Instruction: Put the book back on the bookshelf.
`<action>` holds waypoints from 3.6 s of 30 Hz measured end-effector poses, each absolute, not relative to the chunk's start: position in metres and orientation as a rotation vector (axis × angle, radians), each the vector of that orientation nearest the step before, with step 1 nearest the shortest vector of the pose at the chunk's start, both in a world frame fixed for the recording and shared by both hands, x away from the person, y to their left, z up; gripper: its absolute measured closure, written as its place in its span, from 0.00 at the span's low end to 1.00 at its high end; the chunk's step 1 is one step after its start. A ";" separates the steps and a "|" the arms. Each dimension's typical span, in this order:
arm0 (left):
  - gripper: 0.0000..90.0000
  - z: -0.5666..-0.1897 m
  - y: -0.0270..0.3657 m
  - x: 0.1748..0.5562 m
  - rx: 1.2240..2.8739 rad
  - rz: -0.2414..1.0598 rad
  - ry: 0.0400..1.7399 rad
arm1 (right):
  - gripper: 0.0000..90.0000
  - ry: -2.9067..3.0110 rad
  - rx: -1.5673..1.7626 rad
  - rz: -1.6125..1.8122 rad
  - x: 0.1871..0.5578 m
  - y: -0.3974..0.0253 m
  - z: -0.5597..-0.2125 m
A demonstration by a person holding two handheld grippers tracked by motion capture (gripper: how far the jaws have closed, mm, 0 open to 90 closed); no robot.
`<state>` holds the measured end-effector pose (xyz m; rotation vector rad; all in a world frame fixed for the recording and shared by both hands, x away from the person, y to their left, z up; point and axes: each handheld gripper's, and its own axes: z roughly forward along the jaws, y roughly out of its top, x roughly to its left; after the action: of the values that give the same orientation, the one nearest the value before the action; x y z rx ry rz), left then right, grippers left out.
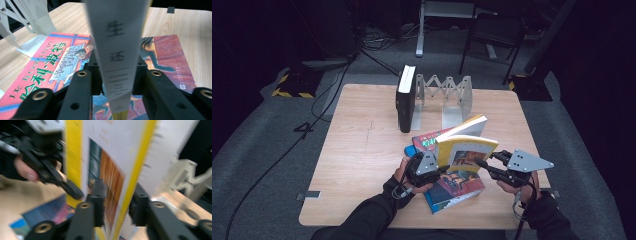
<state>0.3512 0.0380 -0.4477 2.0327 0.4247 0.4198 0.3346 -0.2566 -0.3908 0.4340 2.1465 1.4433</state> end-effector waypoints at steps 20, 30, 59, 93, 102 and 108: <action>0.76 -0.438 0.043 0.349 1.998 0.382 0.381 | 0.54 2.167 0.550 1.362 0.355 -0.250 -0.413; 0.74 -0.417 0.043 0.347 1.905 0.388 0.373 | 0.55 2.160 0.571 1.379 0.356 -0.249 -0.414; 0.83 -0.408 0.033 0.356 1.887 0.427 0.393 | 0.35 2.317 0.599 1.216 0.344 -0.275 -0.428; 0.83 -0.398 0.037 0.368 1.883 0.537 0.448 | 0.22 2.430 0.979 1.050 0.325 -0.359 -0.503; 0.83 -0.383 0.051 0.396 1.835 0.638 0.547 | 0.22 2.413 0.964 1.052 0.325 -0.359 -0.504; 0.83 -0.376 0.070 0.411 1.810 0.725 0.618 | 0.22 2.413 0.978 1.060 0.326 -0.360 -0.504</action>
<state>0.4110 0.0696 -0.3760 1.8101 0.6181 0.7246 0.3258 -0.3596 -0.5043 0.9780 2.4127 1.0596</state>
